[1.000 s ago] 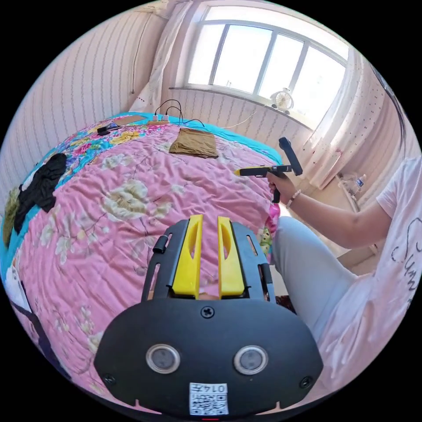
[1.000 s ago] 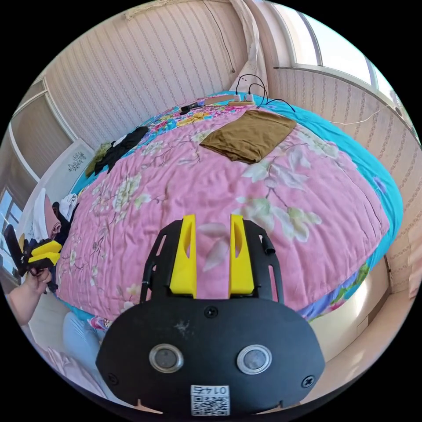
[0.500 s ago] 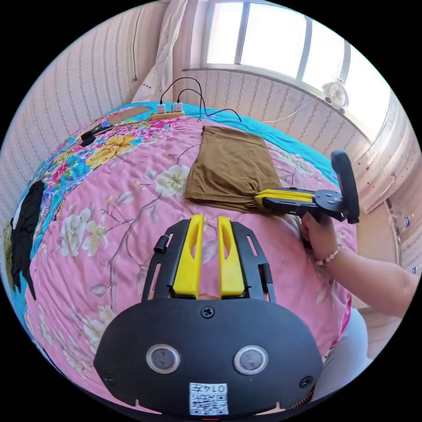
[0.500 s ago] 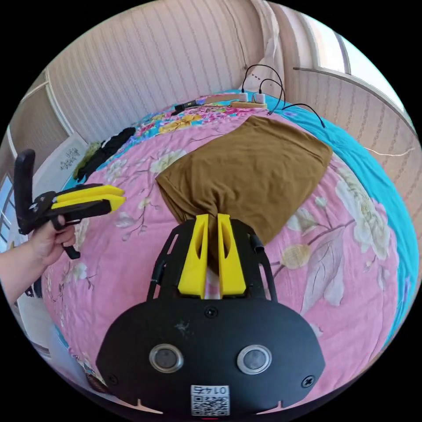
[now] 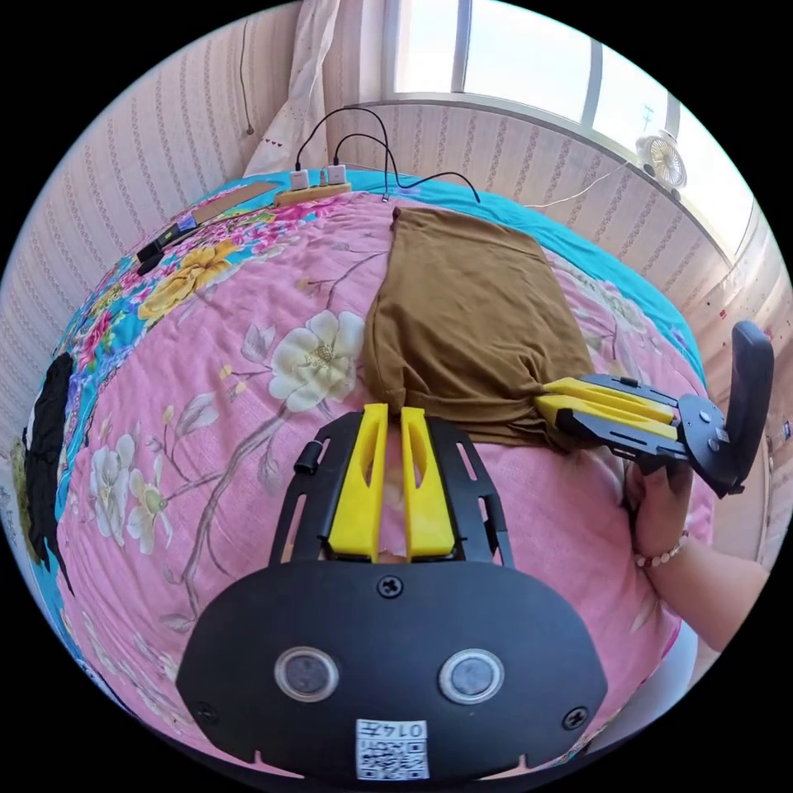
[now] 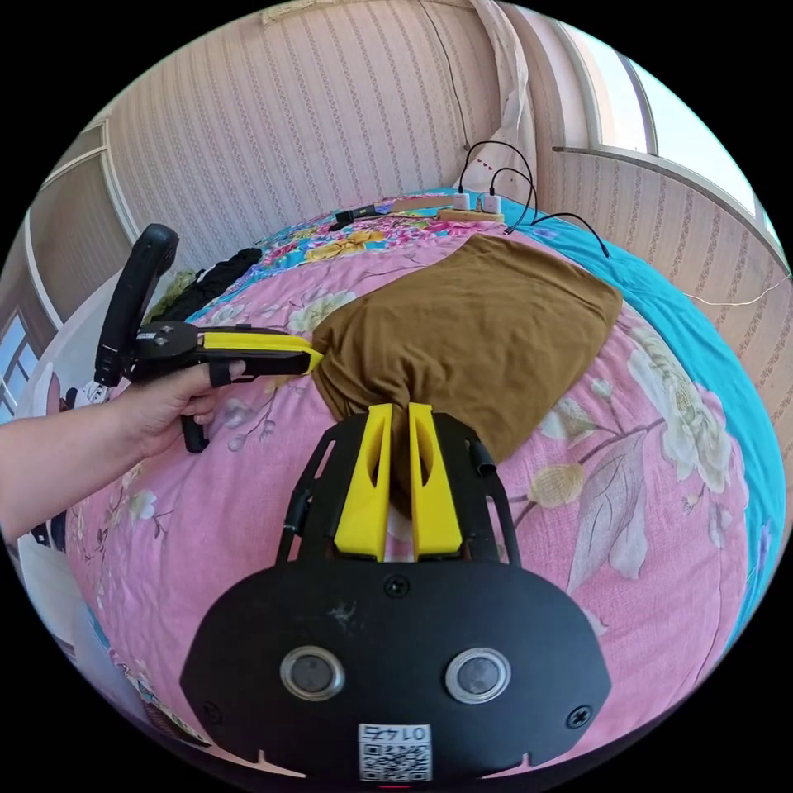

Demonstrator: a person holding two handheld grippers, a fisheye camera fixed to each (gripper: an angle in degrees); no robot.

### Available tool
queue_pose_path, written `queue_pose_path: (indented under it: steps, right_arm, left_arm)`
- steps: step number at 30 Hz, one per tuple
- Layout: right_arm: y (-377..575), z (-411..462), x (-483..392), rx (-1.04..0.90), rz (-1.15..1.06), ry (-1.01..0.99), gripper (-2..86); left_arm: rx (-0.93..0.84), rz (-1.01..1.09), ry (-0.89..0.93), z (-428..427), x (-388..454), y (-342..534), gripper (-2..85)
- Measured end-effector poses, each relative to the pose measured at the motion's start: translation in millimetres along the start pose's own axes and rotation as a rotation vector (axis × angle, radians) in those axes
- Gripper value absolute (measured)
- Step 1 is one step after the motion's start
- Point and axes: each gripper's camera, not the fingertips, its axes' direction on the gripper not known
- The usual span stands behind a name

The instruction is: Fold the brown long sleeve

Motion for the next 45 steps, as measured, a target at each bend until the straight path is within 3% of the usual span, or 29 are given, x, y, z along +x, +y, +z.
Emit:
queue_pose_path:
  steps: [9, 12, 14, 19, 21, 26, 29, 37, 40, 42, 45]
  right_arm:
    - [-1, -28, 22, -0.047, 0.066, -0.083, 2.3]
    - [14, -81, 11, 0.030, 0.125, -0.225, 2.1]
    - [42, -142, -17, 0.129, 0.107, -0.361, 1.7]
    - [125, -223, -85, -0.052, 0.004, -0.616, 0.9]
    - [165, -246, -102, -0.118, 0.005, -0.616, 0.8]
    - [248, -264, -97, -0.344, 0.187, -0.470, 0.7]
    - [256, -272, -109, -0.368, 0.165, -0.435, 0.9]
    - [260, -283, -148, -0.490, 0.047, -0.190, 3.6]
    - [259, -307, -186, -0.390, -0.099, -0.042, 5.8]
    - [260, -312, -213, -0.363, -0.185, -0.071, 6.5]
    - [266, -298, -247, -0.435, -0.234, -0.312, 10.4]
  left_arm:
    - [0.076, -0.069, 0.153, -67, -9, 27, -0.9]
    - [0.137, -0.044, 0.184, -122, -4, 56, -1.0]
    - [0.162, -0.001, 0.138, -168, -6, 98, -1.0]
    - [0.080, -0.078, 0.329, -251, -8, 235, -1.0]
    - [0.006, -0.116, 0.419, -269, 11, 294, -1.0]
    - [-0.077, -0.410, 0.448, -261, 47, 423, -1.0]
    - [-0.029, -0.497, 0.436, -261, 51, 447, -1.0]
    - [0.049, -0.446, 0.373, -285, 60, 452, -1.0]
    - [0.065, -0.413, 0.355, -298, 67, 458, -1.0]
    - [0.074, -0.422, 0.359, -304, 69, 464, -1.0]
    - [0.103, -0.440, 0.373, -315, 70, 475, -1.0]
